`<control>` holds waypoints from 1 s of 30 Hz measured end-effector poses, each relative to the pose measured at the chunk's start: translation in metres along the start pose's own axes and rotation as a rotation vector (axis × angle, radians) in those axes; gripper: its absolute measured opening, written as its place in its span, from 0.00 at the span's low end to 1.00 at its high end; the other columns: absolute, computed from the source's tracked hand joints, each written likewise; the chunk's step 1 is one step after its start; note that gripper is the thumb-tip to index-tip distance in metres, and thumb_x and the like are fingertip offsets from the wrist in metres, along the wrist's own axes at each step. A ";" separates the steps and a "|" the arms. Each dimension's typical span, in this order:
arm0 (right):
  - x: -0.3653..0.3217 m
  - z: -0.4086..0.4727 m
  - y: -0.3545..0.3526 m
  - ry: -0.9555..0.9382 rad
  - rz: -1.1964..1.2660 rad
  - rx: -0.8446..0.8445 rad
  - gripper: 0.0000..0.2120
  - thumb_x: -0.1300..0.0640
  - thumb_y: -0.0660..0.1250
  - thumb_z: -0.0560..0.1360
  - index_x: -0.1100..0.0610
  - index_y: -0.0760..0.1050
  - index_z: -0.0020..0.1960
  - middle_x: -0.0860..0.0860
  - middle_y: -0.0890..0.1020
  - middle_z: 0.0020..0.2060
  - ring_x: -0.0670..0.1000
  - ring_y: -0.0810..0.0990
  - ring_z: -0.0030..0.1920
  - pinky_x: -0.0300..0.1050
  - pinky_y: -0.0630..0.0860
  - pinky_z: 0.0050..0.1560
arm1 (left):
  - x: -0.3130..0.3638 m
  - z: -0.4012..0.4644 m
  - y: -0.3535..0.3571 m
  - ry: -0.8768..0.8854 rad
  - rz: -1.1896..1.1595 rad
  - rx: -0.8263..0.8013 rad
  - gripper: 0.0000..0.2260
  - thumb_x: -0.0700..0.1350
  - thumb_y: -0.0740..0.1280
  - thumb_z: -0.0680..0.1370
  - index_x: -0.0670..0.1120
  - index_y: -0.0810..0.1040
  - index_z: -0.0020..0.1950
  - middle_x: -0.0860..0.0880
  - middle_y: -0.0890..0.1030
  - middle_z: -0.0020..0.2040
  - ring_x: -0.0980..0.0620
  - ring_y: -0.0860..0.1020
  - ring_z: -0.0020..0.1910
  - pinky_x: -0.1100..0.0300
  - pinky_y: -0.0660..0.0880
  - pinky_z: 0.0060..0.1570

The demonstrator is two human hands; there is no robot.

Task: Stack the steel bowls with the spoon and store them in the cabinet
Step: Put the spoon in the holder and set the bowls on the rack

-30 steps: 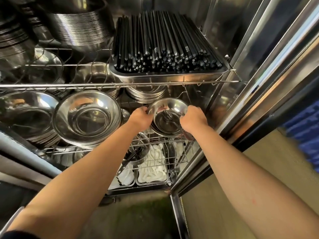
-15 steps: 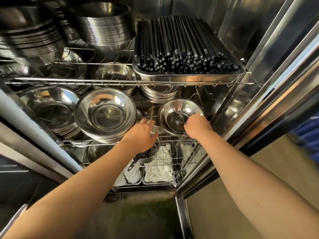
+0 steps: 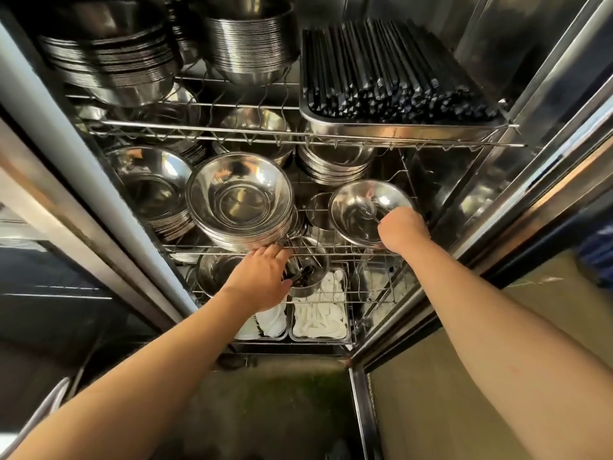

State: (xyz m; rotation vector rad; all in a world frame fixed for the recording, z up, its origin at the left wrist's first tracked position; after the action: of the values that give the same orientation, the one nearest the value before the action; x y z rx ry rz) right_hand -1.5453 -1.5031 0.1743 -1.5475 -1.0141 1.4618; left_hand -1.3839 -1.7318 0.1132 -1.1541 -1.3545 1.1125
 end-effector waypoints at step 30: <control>0.003 -0.111 0.087 -0.261 0.233 -0.449 0.06 0.56 0.74 0.73 0.52 0.87 0.49 0.43 0.84 0.43 0.46 0.82 0.48 0.45 0.78 0.52 | -0.003 -0.007 0.007 0.047 0.009 0.044 0.34 0.55 0.65 0.79 0.45 0.56 0.81 0.43 0.65 0.78 0.42 0.62 0.77 0.47 0.59 0.76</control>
State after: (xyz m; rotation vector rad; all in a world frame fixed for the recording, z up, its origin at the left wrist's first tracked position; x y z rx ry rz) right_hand -1.4302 -1.5356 0.0990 -1.8714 -1.4293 1.7103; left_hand -1.3760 -1.7336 0.1070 -1.1486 -1.2838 1.1098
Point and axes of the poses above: each hand's wrist, its own z-axis towards the middle knuckle, its own y-axis out of the palm, x = y × z, the point moved 9 cm from there along z, towards the middle knuckle
